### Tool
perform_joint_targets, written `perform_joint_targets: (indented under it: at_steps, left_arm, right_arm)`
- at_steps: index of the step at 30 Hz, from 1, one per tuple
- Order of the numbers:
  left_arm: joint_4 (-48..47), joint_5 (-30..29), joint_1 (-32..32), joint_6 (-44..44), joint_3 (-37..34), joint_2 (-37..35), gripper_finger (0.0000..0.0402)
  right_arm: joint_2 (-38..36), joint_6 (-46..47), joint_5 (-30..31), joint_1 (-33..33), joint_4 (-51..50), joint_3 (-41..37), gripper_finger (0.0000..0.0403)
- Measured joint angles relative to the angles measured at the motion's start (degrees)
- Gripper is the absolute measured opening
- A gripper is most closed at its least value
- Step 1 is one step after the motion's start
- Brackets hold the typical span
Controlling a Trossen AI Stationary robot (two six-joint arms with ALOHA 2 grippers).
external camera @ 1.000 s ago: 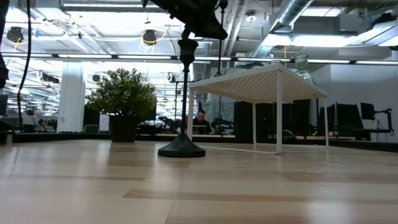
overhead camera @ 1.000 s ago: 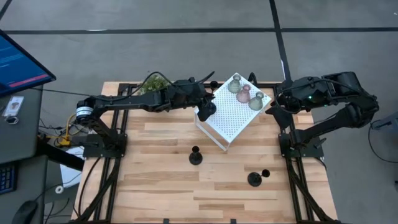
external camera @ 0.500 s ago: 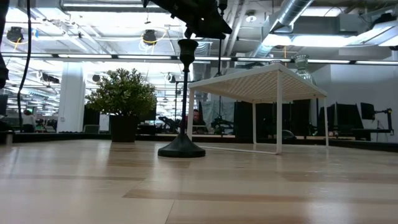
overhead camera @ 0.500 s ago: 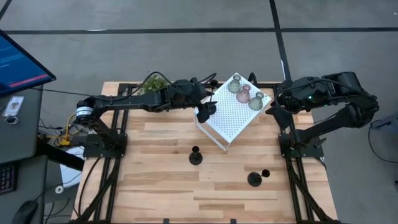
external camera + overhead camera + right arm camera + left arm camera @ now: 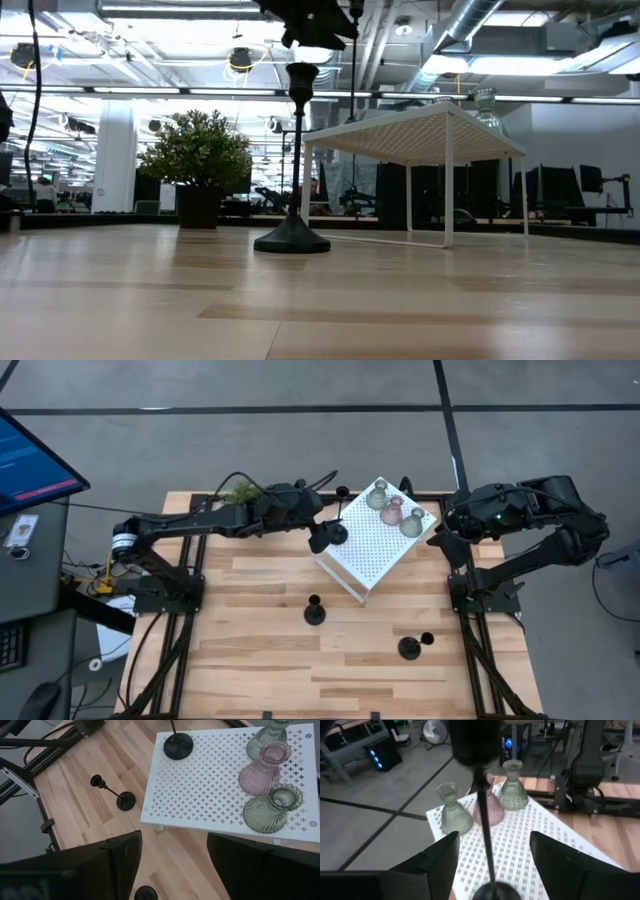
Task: Pick & Place candle stick holders
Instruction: Put the left black candle holder on the shelf aligned with the other black candle holder
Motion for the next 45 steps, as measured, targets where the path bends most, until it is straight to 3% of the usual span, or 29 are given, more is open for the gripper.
perform_joint_targets:
  at_steps: [10, 16, 21, 30, 35, 38, 45]
  left_arm:
    - [-15.90, -3.08, -0.65, -1.15, 0.00, -8.25, 0.0241]
    - [-27.44, -6.18, -2.30, -4.57, -0.04, -16.62, 0.0232]
    - [-36.73, -6.26, -3.94, -10.06, -0.04, -24.30, 0.0221]
    - [-42.54, -6.26, -6.30, -18.05, -0.04, -33.11, 0.0206]
    - [-42.58, -6.97, -6.38, -17.12, -0.04, -34.41, 0.0202]
    - [-42.59, -7.37, -6.38, -16.46, -0.04, -34.37, 0.0203]
    - [-42.59, -7.37, -6.38, -16.41, -0.07, -33.88, 0.0203]
  right_arm:
    - [0.00, 0.69, -0.31, 0.00, -0.09, 0.00, 0.0217]
    - [0.00, 5.70, -4.52, 2.21, -0.48, -0.02, 0.0217]
    - [-0.11, 12.59, -3.95, 9.93, -0.42, -3.50, 0.0217]
    - [-0.02, 38.01, -6.49, 31.39, 1.03, -21.11, 0.0217]
    - [-0.17, 55.97, -7.29, 45.25, 9.04, -26.60, 0.0217]
    - [0.65, 64.85, -4.27, 51.96, 14.07, -28.91, 0.0217]
    - [9.93, 71.41, -0.99, 58.63, 23.23, -32.89, 0.0217]
